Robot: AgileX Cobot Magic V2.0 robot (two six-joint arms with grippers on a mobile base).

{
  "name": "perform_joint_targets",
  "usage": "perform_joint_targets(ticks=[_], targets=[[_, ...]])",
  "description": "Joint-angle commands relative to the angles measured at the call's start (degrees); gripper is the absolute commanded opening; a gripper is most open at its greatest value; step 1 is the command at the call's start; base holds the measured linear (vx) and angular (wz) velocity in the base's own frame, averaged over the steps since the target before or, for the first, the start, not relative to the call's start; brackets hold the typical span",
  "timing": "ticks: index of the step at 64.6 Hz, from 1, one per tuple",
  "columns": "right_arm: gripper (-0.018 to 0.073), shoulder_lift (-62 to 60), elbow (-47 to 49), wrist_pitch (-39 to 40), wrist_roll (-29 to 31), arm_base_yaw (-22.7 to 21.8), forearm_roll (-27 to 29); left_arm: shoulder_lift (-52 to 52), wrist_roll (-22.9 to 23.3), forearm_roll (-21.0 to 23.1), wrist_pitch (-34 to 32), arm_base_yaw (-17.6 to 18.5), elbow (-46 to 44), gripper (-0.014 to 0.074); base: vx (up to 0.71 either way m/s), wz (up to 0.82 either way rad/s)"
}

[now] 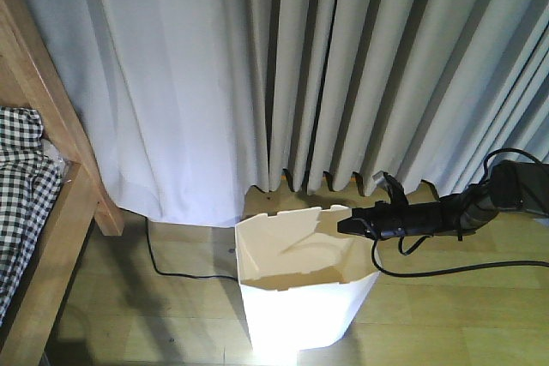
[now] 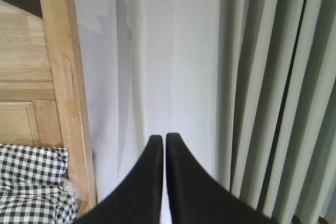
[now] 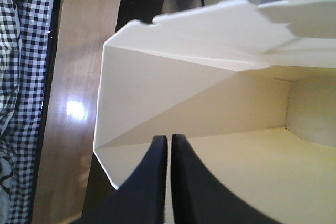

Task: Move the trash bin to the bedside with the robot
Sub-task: 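Push the bin forward to the floor beside the bed frame, then open the right gripper and lift it off the bin rim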

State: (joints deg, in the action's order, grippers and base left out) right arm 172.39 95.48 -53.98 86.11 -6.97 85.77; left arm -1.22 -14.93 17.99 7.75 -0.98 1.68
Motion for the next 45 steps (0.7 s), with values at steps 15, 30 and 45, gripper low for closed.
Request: perform_joint_targets(ticks=[15, 30, 45], targets=[[-0.0003, -3.6, 0.6, -3.9, -0.2, -2.3, -1.2, -0.4, 0.1, 0.6, -4.4, 0.3, 1.2, -0.0006, 0.00, 0.00], [-0.0003, -5.1, 0.4, -1.0, -4.6, -4.8, -8.8, -0.4, 0.1, 0.6, -4.4, 0.3, 1.2, -0.0006, 0.00, 0.00], [-0.0003, -16.7, -16.2, 24.2, 4.9, -4.8, -5.4, -0.4, 0.1, 0.6, -4.4, 0.3, 1.2, -0.0006, 0.00, 0.00]])
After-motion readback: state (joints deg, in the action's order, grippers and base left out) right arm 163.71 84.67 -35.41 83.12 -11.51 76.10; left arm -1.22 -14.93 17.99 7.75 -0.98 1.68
